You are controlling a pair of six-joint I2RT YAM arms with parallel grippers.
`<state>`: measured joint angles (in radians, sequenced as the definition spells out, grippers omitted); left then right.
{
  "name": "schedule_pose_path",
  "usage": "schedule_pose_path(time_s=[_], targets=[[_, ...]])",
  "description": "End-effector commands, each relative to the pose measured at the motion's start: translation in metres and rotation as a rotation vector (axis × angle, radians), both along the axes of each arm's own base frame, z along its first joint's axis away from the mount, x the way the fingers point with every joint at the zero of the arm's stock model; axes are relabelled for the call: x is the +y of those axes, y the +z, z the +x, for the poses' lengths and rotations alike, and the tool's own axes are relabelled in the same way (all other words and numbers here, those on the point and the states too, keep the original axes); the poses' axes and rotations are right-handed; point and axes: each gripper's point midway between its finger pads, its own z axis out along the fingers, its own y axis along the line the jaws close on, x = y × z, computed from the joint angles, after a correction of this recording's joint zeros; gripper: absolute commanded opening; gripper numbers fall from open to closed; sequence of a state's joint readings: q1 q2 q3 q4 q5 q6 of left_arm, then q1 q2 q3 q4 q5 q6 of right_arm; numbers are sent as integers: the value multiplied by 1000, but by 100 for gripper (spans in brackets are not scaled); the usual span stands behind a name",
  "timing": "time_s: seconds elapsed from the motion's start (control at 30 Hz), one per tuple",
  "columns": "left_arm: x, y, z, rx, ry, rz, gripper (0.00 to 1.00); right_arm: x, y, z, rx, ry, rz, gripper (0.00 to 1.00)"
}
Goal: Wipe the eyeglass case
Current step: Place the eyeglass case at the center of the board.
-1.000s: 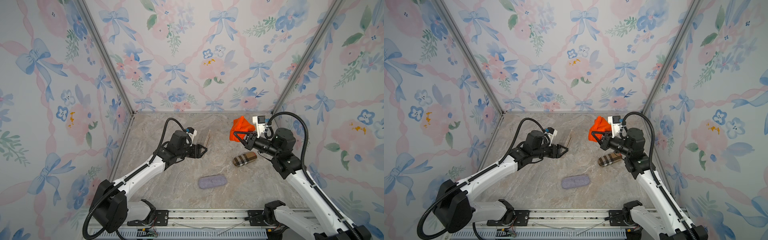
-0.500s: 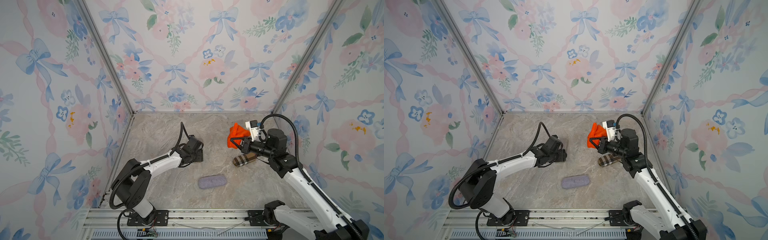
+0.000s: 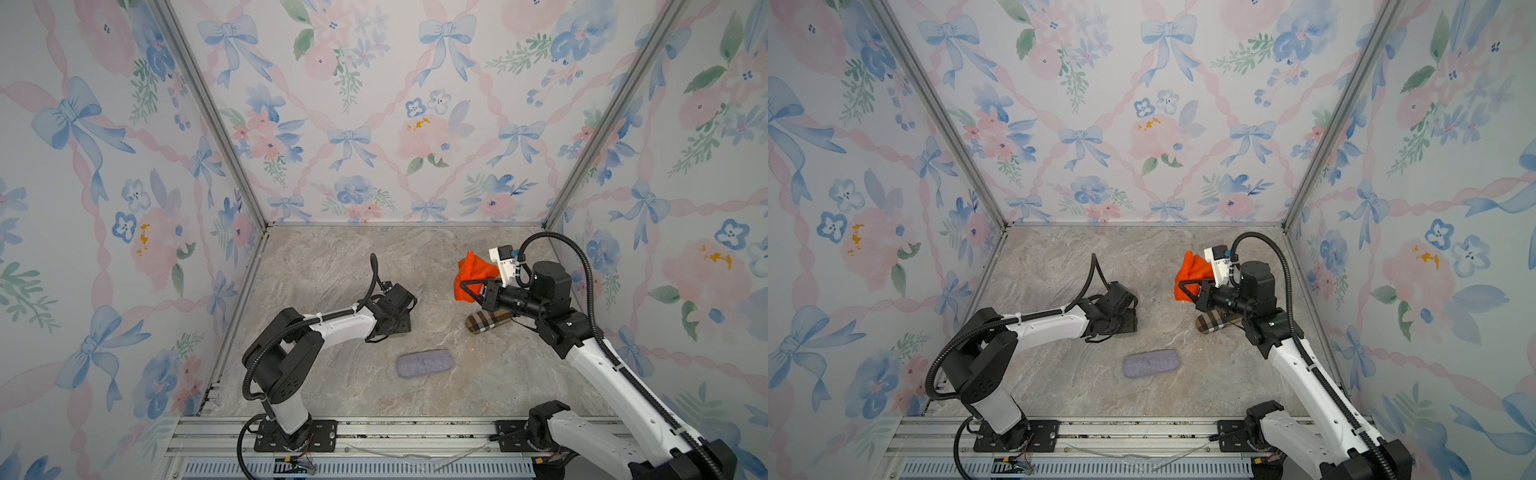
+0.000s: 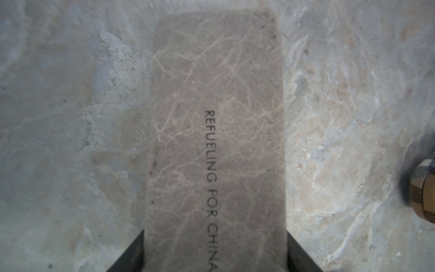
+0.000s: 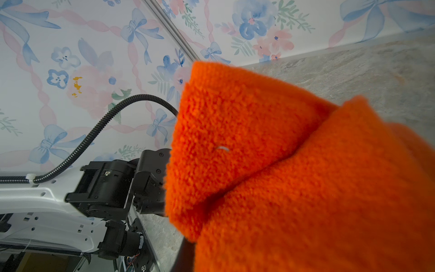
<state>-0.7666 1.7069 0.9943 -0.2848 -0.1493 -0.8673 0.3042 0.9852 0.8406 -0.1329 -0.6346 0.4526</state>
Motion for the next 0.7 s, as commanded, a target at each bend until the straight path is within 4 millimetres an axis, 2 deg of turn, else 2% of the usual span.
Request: schedule_pose_path(time_s=[0.0, 0.1, 0.43, 0.67], targets=[[-5, 5, 5, -9, 38, -29, 57, -2, 3, -7, -5, 10, 7, 0], [-8, 5, 4, -1, 25, -36, 60, -4, 2, -8, 2, 7, -1, 0], [-16, 6, 2, 13, -11, -58, 81, -6, -2, -11, 10, 10, -18, 0], [-24, 9, 0, 18, -36, -74, 81, -9, -5, -14, 15, -2, -37, 0]])
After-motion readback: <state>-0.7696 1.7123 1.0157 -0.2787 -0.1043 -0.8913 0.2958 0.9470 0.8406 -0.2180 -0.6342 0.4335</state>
